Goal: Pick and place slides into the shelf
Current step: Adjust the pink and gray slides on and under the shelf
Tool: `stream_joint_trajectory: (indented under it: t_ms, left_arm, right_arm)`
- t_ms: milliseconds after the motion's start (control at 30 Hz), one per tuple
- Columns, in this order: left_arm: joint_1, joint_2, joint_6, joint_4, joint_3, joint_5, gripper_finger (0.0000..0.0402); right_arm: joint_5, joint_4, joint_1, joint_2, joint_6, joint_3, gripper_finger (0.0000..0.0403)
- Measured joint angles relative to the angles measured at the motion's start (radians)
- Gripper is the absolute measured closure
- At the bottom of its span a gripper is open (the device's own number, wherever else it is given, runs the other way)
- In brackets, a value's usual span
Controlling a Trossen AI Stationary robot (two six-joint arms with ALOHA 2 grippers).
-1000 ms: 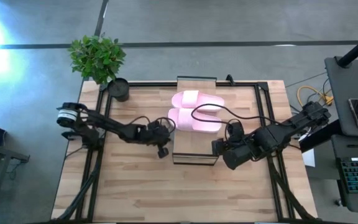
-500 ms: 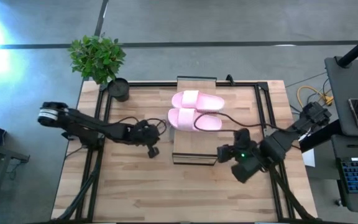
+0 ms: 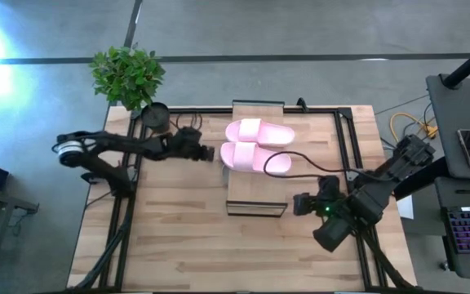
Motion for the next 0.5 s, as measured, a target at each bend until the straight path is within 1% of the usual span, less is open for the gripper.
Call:
stream_joint_trajectory:
  t_ms: [67, 167, 500]
  left_arm:
    - [0.055, 0.036, -0.003, 0.02, 0.009, 0.041, 0.0402]
    - [0.101, 0.089, -0.003, 0.024, 0.04, 0.054, 0.0402]
    - [0.098, 0.268, 0.002, 0.021, 0.149, 0.067, 0.0402]
  right_arm:
    - [-0.001, 0.004, 0.002, 0.003, 0.0, 0.0, 0.0177]
    - [-0.003, 0.008, 0.003, 0.009, -0.001, 0.0, 0.0177]
    - [-0.004, 0.002, 0.002, 0.011, -0.002, 0.0, 0.0177]
